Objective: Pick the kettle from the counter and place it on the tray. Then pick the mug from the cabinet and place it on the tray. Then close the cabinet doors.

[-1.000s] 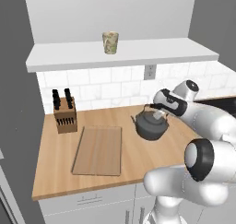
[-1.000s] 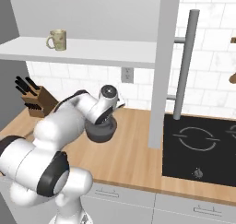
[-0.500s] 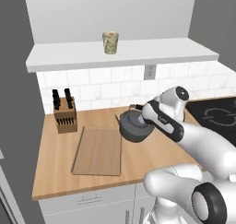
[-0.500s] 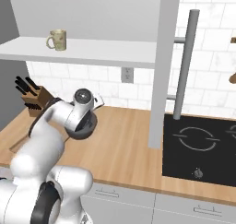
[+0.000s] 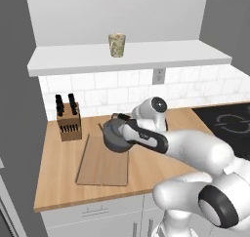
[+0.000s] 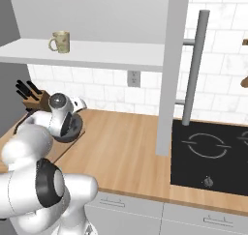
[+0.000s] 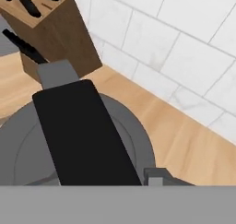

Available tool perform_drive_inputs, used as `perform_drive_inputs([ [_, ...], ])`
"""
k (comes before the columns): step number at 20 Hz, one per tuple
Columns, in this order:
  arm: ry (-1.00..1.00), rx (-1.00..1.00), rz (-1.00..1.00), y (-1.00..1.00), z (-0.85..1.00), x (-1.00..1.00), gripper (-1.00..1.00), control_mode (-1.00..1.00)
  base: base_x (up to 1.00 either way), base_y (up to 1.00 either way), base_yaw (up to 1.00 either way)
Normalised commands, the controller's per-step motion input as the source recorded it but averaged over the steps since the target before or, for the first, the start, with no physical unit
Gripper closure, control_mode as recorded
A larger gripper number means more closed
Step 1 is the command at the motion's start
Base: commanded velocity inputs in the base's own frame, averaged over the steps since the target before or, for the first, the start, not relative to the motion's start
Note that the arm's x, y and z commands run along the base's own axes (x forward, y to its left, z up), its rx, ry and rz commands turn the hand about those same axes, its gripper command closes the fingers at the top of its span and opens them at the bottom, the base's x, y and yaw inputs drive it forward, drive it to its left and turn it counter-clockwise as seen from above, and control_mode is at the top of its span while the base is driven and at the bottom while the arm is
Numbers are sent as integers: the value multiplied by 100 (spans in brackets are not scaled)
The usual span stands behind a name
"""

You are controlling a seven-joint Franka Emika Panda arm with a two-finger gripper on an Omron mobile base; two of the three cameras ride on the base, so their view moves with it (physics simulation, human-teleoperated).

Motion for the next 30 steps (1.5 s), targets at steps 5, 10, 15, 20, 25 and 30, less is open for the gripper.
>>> perform_drive_inputs([
  [5,0,0,0,73,-15,35,100,-100,0,0,0],
  [10,0,-3,0,44,-33,25,100,-100,0,0,0],
  [15,-4,-12,0,10,-32,22,100,-100,0,0,0],
  [20,-3,-15,0,0,-36,2,100,-100,0,0,0],
  [25,0,-11,-1,0,-38,-1,100,-100,0,0,0],
  [30,0,-1,0,-2,-16,-6,-100,-100,0,0,0],
])
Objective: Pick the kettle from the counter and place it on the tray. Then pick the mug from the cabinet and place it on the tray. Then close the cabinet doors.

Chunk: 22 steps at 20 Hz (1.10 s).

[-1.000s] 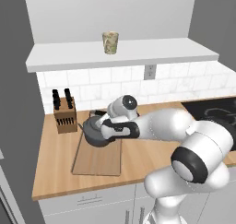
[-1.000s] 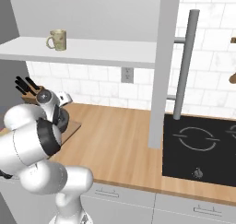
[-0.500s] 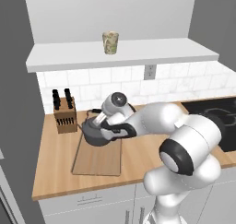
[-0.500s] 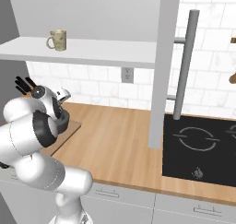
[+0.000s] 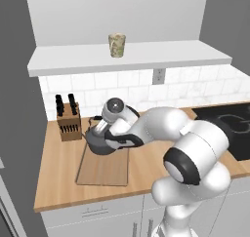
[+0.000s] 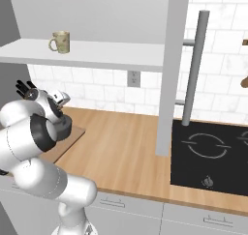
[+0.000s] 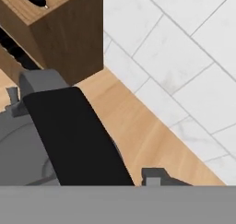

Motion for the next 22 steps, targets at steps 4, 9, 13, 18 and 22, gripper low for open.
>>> perform_drive_inputs([
  [4,0,0,0,-8,1,-6,-100,-100,0,0,0],
  [9,0,0,0,-21,7,-9,-100,-100,0,0,0],
  [13,0,3,0,-18,12,-12,-100,-100,0,0,0],
  [18,4,10,-7,-18,20,-55,-100,-100,0,0,0],
  [22,2,17,-18,-1,30,-75,-100,-100,0,0,0],
])
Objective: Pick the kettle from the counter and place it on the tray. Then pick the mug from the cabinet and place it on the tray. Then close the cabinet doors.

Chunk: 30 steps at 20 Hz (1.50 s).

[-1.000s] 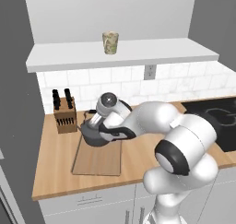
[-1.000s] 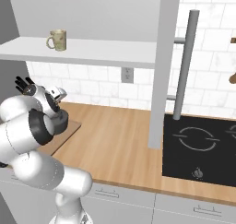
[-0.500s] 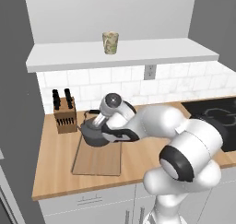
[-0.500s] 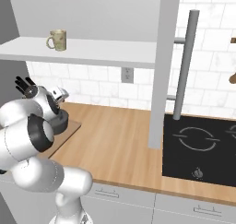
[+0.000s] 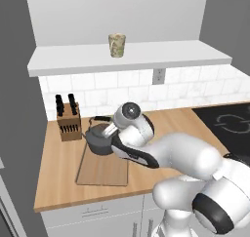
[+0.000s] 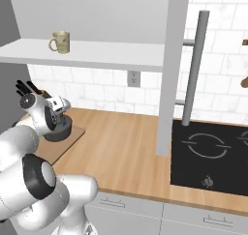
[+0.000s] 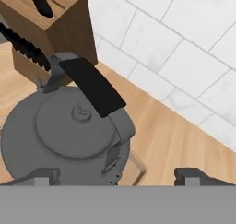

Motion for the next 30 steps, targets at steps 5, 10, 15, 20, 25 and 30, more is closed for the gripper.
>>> perform_drive_inputs([
  [5,2,17,-23,-6,52,-67,-100,-100,0,0,0],
  [10,2,15,-26,-7,71,-50,-100,-100,0,0,0],
  [15,0,9,-25,-4,77,-47,-100,-100,0,0,0],
  [20,-3,1,-16,0,87,-33,-100,-100,0,0,0],
  [25,-1,0,-21,0,92,-5,-100,-100,0,0,0],
  [30,0,0,-18,0,85,2,-100,-100,0,0,0],
])
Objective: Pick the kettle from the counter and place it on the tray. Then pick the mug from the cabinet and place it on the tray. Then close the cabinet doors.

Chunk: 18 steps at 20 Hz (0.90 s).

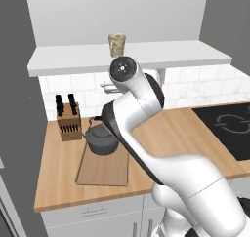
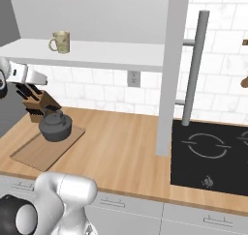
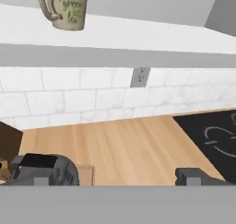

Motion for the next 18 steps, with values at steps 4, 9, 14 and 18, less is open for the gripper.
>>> perform_drive_inputs([
  [4,0,0,-5,0,63,14,-100,-100,0,0,0],
  [9,0,0,0,0,46,25,-100,-100,0,0,0],
  [14,-3,0,0,0,23,60,-100,-100,0,0,0],
  [18,-3,0,0,8,2,65,-100,-100,0,0,0],
])
